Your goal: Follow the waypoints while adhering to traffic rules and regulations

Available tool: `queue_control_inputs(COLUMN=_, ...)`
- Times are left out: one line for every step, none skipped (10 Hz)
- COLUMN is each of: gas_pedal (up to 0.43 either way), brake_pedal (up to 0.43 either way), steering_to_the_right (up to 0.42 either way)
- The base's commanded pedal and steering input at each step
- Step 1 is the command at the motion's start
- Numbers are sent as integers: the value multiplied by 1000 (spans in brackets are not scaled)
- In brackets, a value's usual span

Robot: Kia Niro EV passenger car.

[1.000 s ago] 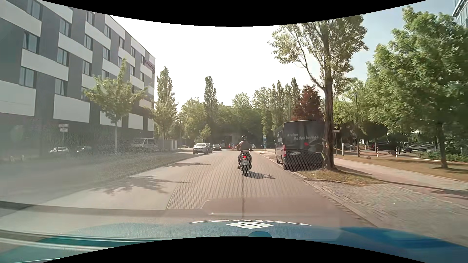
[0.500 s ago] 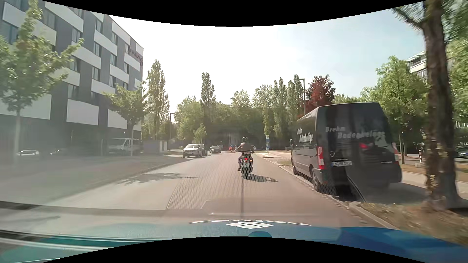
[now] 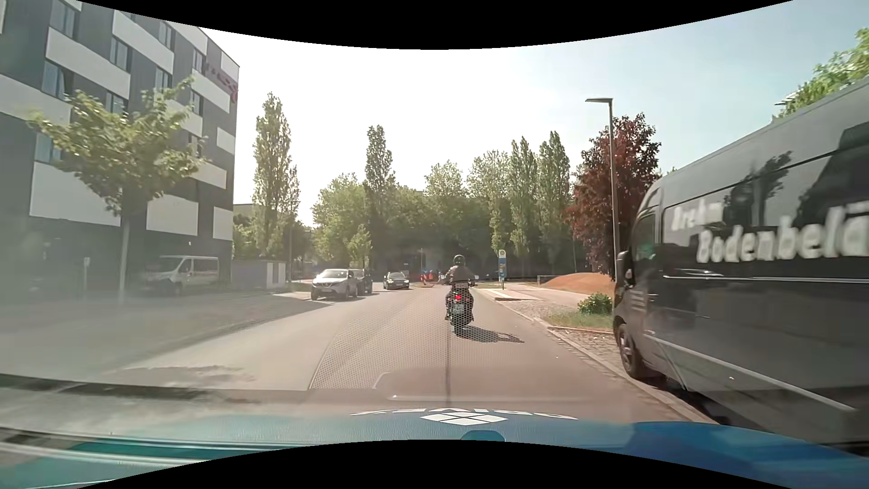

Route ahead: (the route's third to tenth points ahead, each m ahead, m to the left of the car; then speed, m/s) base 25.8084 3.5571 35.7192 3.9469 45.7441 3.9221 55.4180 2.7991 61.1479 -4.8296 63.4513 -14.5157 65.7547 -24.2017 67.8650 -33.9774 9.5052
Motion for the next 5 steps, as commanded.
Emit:
queue_control_inputs(gas_pedal=0, brake_pedal=177, steering_to_the_right=6)
queue_control_inputs(gas_pedal=0, brake_pedal=189, steering_to_the_right=6)
queue_control_inputs(gas_pedal=0, brake_pedal=189, steering_to_the_right=6)
queue_control_inputs(gas_pedal=0, brake_pedal=189, steering_to_the_right=5)
queue_control_inputs(gas_pedal=0, brake_pedal=183, steering_to_the_right=5)
